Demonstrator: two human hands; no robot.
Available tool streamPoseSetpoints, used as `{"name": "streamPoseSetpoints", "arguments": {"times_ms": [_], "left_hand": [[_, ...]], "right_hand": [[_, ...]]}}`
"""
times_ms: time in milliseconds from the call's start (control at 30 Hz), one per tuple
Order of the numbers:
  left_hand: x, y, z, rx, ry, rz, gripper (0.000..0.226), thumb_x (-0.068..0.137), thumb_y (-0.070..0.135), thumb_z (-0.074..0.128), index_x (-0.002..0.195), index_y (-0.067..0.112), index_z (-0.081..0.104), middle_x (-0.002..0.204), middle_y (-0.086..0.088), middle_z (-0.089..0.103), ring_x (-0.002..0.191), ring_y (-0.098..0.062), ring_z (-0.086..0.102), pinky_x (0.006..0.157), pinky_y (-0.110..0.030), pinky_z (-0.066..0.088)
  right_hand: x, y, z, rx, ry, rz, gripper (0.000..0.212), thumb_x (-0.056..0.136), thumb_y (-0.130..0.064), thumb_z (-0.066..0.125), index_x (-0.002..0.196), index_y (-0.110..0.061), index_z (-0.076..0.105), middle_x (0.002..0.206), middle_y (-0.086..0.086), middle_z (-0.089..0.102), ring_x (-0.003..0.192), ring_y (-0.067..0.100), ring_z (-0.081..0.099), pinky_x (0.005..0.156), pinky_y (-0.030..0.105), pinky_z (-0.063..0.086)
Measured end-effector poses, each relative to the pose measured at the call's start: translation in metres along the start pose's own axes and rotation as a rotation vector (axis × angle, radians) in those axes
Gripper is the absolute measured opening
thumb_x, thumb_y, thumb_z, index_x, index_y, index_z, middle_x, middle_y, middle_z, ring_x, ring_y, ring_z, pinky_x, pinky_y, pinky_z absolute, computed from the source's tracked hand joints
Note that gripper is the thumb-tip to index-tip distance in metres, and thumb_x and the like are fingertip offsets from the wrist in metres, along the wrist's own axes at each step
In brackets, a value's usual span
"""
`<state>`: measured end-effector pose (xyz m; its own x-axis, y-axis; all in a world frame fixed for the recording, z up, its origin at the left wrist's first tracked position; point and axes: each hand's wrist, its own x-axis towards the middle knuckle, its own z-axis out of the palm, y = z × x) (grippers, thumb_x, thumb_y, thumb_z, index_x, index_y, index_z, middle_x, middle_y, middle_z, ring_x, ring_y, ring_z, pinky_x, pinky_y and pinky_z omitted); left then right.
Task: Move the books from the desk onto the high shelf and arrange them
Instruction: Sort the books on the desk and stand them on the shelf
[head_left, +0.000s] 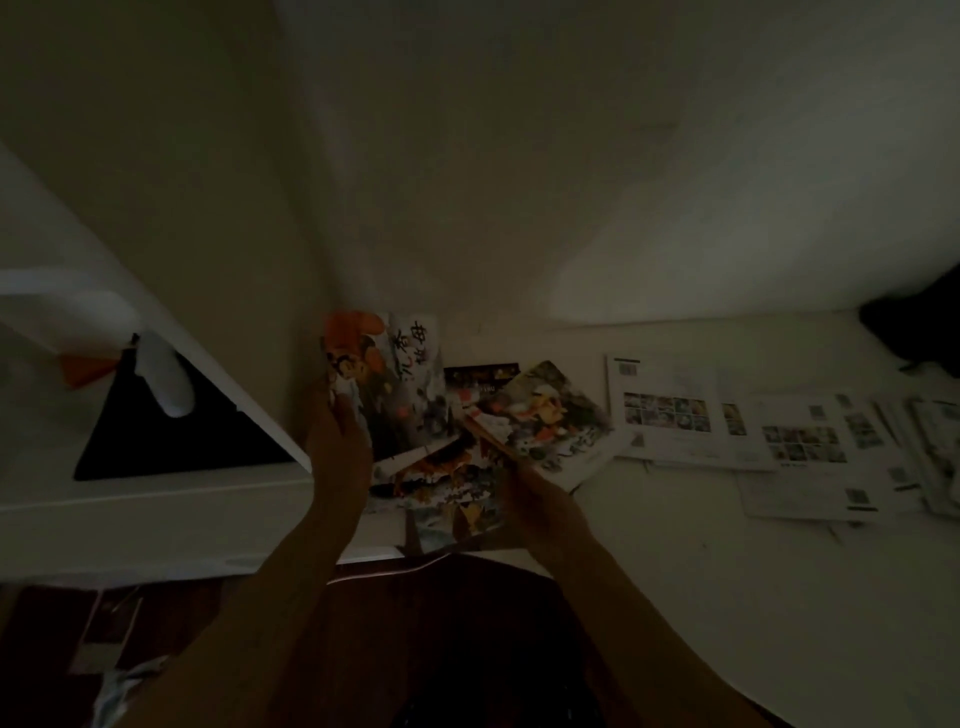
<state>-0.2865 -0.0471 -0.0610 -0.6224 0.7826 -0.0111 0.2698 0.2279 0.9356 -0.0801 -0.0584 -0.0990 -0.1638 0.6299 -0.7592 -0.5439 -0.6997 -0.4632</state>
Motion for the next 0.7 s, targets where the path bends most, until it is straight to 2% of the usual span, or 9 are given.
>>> {"name": "streamPoseSetpoints", "arguments": {"times_ms": [67,133,233,300,433,500,600,667,700], "left_hand": [[-0.001,-0.001,-0.001,-0.037,0.028,-0.012,0.036,0.102,0.019,0.031,0.129,-0.002,0.040,0.111,-0.016,0.052,0.099,-0.026,0.052,0.083,-0.034,0.040],[0.001,0.000,0.000,-0.081,0.047,-0.016,0.033,0.102,0.018,0.031,0.126,-0.001,0.043,0.100,-0.011,0.050,0.088,-0.020,0.049,0.077,-0.032,0.040],[0.000,0.005,0.006,-0.140,-0.024,-0.058,0.023,0.101,0.011,0.033,0.119,0.005,0.046,0.088,-0.012,0.049,0.075,-0.021,0.048,0.070,-0.022,0.040],[-0.005,0.008,0.014,-0.214,-0.129,-0.119,0.022,0.100,0.008,0.036,0.120,0.008,0.045,0.090,-0.006,0.052,0.076,-0.016,0.051,0.065,-0.017,0.042],[-0.019,0.008,0.032,-0.309,-0.278,-0.211,0.036,0.097,0.012,0.045,0.131,-0.001,0.044,0.123,-0.025,0.053,0.108,-0.037,0.055,0.072,-0.021,0.049],[-0.027,0.010,0.039,-0.340,-0.335,-0.220,0.031,0.096,0.012,0.047,0.127,0.011,0.050,0.123,-0.010,0.056,0.111,-0.021,0.058,0.081,-0.026,0.049],[-0.033,0.014,0.046,-0.322,-0.397,-0.201,0.023,0.095,0.007,0.047,0.096,0.030,0.051,0.098,0.012,0.057,0.075,0.013,0.061,0.066,-0.009,0.049],[-0.034,0.012,0.050,-0.323,-0.409,-0.203,0.020,0.094,0.010,0.050,0.104,0.028,0.052,0.103,0.012,0.058,0.082,0.015,0.061,0.071,-0.012,0.048],[-0.035,0.011,0.052,-0.322,-0.414,-0.220,0.023,0.094,0.015,0.050,0.116,0.023,0.053,0.115,0.007,0.058,0.099,0.008,0.060,0.081,-0.018,0.047]], "right_hand": [[-0.019,0.006,0.007,-0.109,-0.160,0.177,0.030,0.082,-0.030,0.068,0.088,0.000,0.065,0.081,0.013,0.066,0.077,0.024,0.064,0.072,0.032,0.055],[-0.030,0.000,-0.003,-0.393,-0.215,0.250,0.040,0.087,-0.039,0.059,0.091,0.000,0.069,0.089,0.015,0.070,0.085,0.026,0.066,0.077,0.033,0.052],[-0.024,-0.030,-0.018,-0.556,0.002,0.000,0.023,0.093,-0.018,0.053,0.105,0.000,0.062,0.096,0.017,0.068,0.083,0.025,0.066,0.072,0.031,0.054],[-0.015,-0.052,-0.021,-0.545,0.152,-0.221,0.023,0.093,-0.023,0.056,0.109,-0.007,0.059,0.103,0.014,0.066,0.085,0.023,0.064,0.074,0.032,0.051],[-0.015,-0.070,-0.010,-0.605,0.065,-0.320,0.017,0.090,-0.035,0.059,0.099,-0.021,0.056,0.103,0.006,0.064,0.085,0.018,0.064,0.070,0.030,0.053],[-0.016,-0.070,-0.008,-0.602,0.026,-0.331,0.009,0.089,-0.024,0.063,0.095,-0.020,0.056,0.096,0.004,0.065,0.080,0.017,0.066,0.068,0.031,0.057],[-0.012,-0.068,-0.017,-0.574,0.019,-0.380,0.013,0.088,-0.009,0.062,0.099,-0.013,0.056,0.098,0.009,0.067,0.082,0.020,0.067,0.067,0.032,0.059],[-0.011,-0.068,-0.026,-0.541,0.036,-0.405,0.012,0.089,-0.008,0.061,0.099,-0.013,0.057,0.102,0.013,0.066,0.087,0.024,0.067,0.064,0.030,0.059],[-0.011,-0.068,-0.030,-0.527,0.047,-0.417,0.011,0.089,-0.008,0.060,0.098,-0.015,0.057,0.103,0.013,0.066,0.088,0.025,0.067,0.064,0.030,0.059]]}}
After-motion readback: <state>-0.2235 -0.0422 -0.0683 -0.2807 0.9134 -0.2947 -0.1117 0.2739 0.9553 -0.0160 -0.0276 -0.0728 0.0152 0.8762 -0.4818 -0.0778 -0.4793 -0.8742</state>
